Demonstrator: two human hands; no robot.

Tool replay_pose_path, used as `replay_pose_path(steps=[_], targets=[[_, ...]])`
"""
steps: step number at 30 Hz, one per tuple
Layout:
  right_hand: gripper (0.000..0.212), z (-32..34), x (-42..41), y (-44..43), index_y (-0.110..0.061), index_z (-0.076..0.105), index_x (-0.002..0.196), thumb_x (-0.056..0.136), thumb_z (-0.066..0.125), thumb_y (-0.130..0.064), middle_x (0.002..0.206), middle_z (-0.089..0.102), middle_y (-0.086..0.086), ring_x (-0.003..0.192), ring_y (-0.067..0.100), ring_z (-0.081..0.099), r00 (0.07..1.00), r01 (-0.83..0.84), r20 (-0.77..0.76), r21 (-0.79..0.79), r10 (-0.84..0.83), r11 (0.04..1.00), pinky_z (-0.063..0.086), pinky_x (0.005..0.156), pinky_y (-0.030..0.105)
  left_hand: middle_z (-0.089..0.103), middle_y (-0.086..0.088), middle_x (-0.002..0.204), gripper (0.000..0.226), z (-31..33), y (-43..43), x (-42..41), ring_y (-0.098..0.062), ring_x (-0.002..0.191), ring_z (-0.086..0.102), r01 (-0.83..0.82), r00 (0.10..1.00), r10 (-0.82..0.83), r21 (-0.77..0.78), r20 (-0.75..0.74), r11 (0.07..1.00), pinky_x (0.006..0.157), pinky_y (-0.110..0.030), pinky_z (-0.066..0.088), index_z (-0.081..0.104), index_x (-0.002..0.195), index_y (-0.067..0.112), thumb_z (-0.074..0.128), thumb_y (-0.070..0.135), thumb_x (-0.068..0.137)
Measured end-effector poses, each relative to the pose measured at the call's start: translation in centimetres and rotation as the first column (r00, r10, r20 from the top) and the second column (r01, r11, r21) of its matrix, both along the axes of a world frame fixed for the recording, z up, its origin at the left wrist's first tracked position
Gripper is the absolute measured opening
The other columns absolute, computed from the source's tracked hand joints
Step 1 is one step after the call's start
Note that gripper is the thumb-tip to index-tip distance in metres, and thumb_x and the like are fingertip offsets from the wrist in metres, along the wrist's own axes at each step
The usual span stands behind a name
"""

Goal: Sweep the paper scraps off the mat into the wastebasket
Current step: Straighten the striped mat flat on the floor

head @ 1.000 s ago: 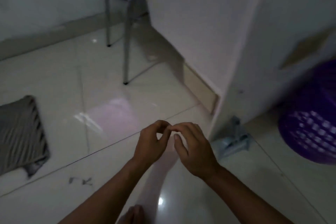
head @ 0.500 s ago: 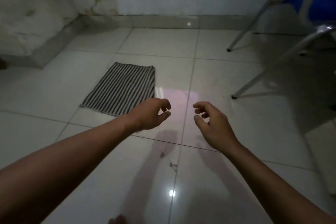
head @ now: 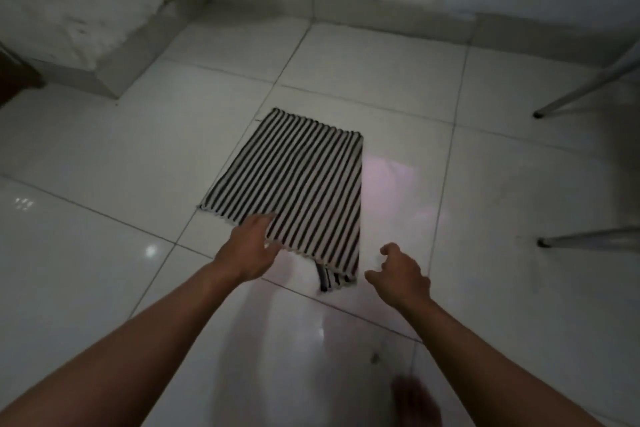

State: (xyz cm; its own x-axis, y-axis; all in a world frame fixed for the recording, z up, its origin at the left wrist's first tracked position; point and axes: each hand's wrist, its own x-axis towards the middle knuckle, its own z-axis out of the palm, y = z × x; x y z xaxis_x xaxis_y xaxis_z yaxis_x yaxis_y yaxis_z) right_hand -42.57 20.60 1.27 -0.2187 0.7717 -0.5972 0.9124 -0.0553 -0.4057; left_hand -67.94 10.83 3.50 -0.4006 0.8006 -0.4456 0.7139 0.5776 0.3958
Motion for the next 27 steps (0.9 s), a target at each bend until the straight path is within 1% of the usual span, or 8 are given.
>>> replay_pose_path(steps=[4, 8, 13, 16, 19, 22, 25, 27], targets=[[0.081, -9.2, -2.4, 0.3, -0.023, 0.037, 0.132, 0.07, 0.069, -0.064, 0.133, 0.047, 0.005, 0.12, 0.028, 0.045, 0.993, -0.083, 0.084, -0.003, 0.083, 0.997, 0.037, 0.095, 0.042, 0.027, -0.007, 0.167, 0.069, -8.2, 2.7, -3.0, -0.027, 0.153, 0.024, 0.054, 0.998, -0.054, 0.006, -0.011, 0.999, 0.125, -0.047, 0.022, 0.027, 0.162, 0.022, 0.049, 0.047, 0.101], [0.065, -12.8, -3.4, 0.2, -0.027, 0.039, 0.119, 0.073, 0.06, -0.067, 0.117, 0.045, -0.002, 0.109, 0.022, 0.043, 0.98, -0.198, 0.056, 0.218, 0.19, 0.956, 0.034, 0.082, 0.036, 0.014, -0.004, 0.17, 0.085, -14.1, 4.7, -3.7, -0.03, 0.157, 0.012, 0.228, 0.968, -0.226, 0.0, -0.106, 0.974, 0.125, -0.054, 0.014, 0.018, 0.163, 0.031, 0.009, 0.077, 0.092], [0.033, -13.2, -3.5, 3.8, -0.029, 0.04, 0.104, 0.083, 0.065, -0.029, 0.094, 0.058, -0.007, 0.082, 0.013, 0.056, 0.92, -0.092, -0.342, 0.283, 0.19, 0.955, 0.046, 0.064, 0.024, -0.001, 0.005, 0.172, 0.091, -16.0, 6.0, -2.8, -0.033, 0.157, 0.004, 0.173, 0.959, -0.19, -0.097, -0.211, 0.98, 0.12, -0.058, 0.018, 0.007, 0.159, 0.05, -0.004, 0.086, 0.076], [0.036, -12.6, -4.0, 6.8, -0.026, 0.05, 0.102, 0.079, 0.07, -0.007, 0.094, 0.057, -0.006, 0.081, 0.011, 0.055, 0.852, 0.012, -0.499, 0.321, 0.159, 0.947, 0.043, 0.064, 0.014, 0.0, 0.006, 0.172, 0.072, -15.5, 6.3, -2.6, -0.033, 0.155, 0.008, 0.109, 0.97, -0.133, -0.125, -0.202, 0.986, 0.116, -0.063, 0.022, 0.007, 0.16, 0.049, 0.017, 0.076, 0.094], [0.036, -11.9, -4.4, 9.5, -0.017, 0.064, 0.106, 0.074, 0.075, -0.003, 0.095, 0.057, 0.006, 0.084, 0.022, 0.052, 0.883, -0.081, -0.249, 0.753, 0.398, 0.653, 0.048, 0.066, 0.036, -0.003, 0.006, 0.172, 0.068, -14.8, 5.7, -2.9, -0.034, 0.154, 0.008, 0.054, 0.973, -0.097, -0.206, -0.207, 0.977, 0.115, -0.065, 0.023, 0.004, 0.161, 0.046, 0.026, 0.068, 0.1], [0.028, -11.0, -4.2, 11.0, -0.013, 0.067, 0.108, 0.08, 0.073, -0.016, 0.101, 0.062, 0.013, 0.089, 0.031, 0.054, 0.819, -0.292, 0.032, 0.883, 0.573, 0.367, 0.044, 0.074, 0.041, -0.007, 0.006, 0.172, 0.07, -14.7, 4.3, -3.8, -0.034, 0.155, 0.005, 0.027, 0.978, -0.073, -0.226, -0.198, 0.974, 0.115, -0.066, 0.022, 0.002, 0.161, 0.046, 0.025, 0.069, 0.099], [0.052, -11.5, -3.7, 10.8, -0.03, 0.053, 0.127, 0.079, 0.074, -0.028, 0.129, 0.053, 0.005, 0.114, 0.028, 0.05, 0.721, -0.576, 0.013, 0.567, 0.693, 0.589, 0.045, 0.094, 0.046, -0.009, 0.006, 0.172, 0.07, -15.2, 3.7, -4.3, -0.033, 0.155, 0.003, 0.018, 0.977, -0.067, -0.23, -0.205, 0.973, 0.116, -0.065, 0.019, 0.001, 0.161, 0.046, 0.027, 0.069, 0.099], [0.056, -11.6, -3.5, 10.6, -0.037, 0.048, 0.131, 0.08, 0.072, -0.033, 0.132, 0.051, -0.005, 0.118, 0.017, 0.05, 0.791, -0.523, -0.238, 0.216, 0.564, 0.825, 0.046, 0.098, 0.038, -0.007, 0.004, 0.172, 0.071, -15.5, 3.8, -4.4, -0.034, 0.155, 0.002, 0.006, 0.98, -0.053, -0.239, -0.191, 0.971, 0.118, -0.065, 0.016, 0.003, 0.161, 0.045, 0.031, 0.066, 0.1]])
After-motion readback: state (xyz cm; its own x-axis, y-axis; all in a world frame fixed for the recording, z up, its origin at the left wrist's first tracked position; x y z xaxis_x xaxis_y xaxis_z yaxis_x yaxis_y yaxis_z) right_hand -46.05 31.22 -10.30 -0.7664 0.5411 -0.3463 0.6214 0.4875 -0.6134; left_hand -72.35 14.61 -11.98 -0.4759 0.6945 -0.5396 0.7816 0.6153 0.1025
